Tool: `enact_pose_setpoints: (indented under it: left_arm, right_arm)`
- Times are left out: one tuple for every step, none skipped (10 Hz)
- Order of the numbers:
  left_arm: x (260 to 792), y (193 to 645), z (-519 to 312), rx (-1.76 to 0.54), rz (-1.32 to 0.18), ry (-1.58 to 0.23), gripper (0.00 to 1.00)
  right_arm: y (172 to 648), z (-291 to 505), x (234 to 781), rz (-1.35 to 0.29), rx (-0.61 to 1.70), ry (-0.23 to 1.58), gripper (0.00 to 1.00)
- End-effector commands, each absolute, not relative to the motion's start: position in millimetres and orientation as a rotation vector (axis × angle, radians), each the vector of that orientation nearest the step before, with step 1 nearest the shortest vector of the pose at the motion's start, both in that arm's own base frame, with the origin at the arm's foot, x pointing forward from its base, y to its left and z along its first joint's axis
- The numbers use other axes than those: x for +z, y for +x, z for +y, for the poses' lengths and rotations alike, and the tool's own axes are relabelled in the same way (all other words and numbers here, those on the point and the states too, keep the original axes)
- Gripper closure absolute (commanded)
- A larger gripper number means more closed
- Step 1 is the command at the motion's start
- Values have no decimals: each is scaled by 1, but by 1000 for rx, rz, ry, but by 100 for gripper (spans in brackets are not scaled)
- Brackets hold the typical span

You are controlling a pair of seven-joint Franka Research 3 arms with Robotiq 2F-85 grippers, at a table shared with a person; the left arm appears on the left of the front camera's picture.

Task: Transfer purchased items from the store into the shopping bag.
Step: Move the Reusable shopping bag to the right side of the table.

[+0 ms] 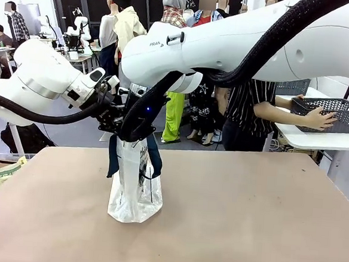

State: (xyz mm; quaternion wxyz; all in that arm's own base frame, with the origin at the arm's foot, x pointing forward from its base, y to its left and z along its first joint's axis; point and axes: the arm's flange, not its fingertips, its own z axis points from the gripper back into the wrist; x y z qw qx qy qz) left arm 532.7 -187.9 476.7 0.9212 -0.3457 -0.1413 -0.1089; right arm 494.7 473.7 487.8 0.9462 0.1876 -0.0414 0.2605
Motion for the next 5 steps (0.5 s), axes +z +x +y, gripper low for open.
enact_pose_setpoints:
  left_arm:
    - [477,534,-191,-231,-269,-694,100]
    - [477,534,-190,-231,-268,-694,100]
    - [477,535,-190,-229,-265,-691,100]
    - [476,535,-190,-226,-263,-689,100]
    - [476,535,-190,-226,-263,-681,100]
  right_arm:
    - [494,477,488,-106,525,377,100]
    - [494,476,488,-111,516,379,100]
    - [494,475,489,-113,511,392,100]
    - [493,473,490,-124,505,397,100]
    - [493,470,491,-130,499,400,100]
